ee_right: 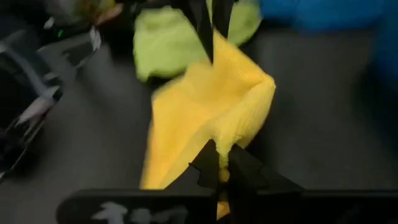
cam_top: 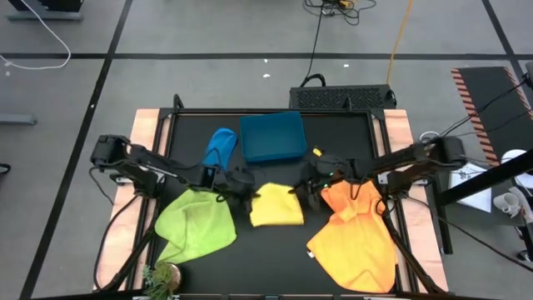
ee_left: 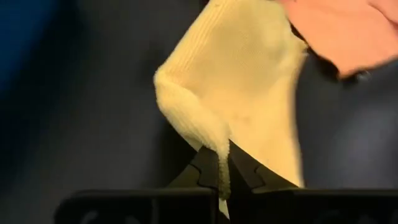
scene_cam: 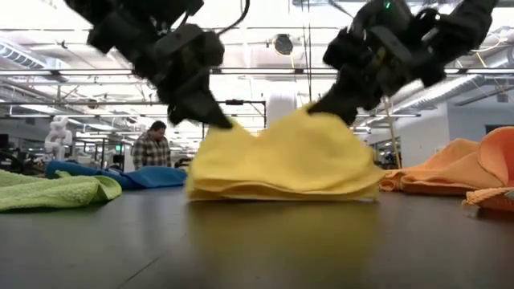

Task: Fold microfiber towels
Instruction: Put the folded yellow microfiber cloth into the blue bin

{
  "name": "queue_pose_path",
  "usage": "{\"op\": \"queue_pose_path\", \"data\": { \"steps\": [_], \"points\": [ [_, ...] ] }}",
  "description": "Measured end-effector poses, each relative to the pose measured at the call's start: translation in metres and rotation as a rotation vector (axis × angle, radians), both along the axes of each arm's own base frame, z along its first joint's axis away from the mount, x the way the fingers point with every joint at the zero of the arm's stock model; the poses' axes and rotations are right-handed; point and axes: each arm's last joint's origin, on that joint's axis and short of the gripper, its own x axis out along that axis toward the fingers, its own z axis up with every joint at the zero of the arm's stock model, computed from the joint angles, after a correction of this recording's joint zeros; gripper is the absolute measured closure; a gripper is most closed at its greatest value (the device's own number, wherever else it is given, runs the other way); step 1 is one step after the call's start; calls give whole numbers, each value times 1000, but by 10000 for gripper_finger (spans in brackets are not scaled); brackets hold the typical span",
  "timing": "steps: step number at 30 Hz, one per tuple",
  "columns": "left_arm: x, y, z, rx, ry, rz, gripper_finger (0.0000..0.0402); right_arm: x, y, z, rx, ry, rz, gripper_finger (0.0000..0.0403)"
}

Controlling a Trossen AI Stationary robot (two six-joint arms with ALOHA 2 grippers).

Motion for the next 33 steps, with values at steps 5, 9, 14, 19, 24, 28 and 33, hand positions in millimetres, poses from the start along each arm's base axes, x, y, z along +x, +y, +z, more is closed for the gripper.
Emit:
{"op": "queue_pose_path", "data": {
  "steps": [5,9,14,19,24,28,33],
  "points": [
    [6,12,34,151,-17,31,398,-17,-9,29,-102,-56,-97,401],
    [9,22,54,241,-28,60,398,-28,-22,43,-184,-99,-184,402],
    [12,37,67,305,-14,90,398,-35,-44,52,-211,-133,-292,402],
    [13,57,73,347,-2,134,399,-41,-63,53,-196,-134,-336,402],
    [10,79,74,364,21,187,399,-46,-80,54,-172,-149,-373,402],
    [5,100,73,363,47,246,399,-51,-95,54,-159,-167,-405,403],
    [1,120,73,345,52,279,400,-51,-114,48,-103,-187,-405,403]
  ]
}}
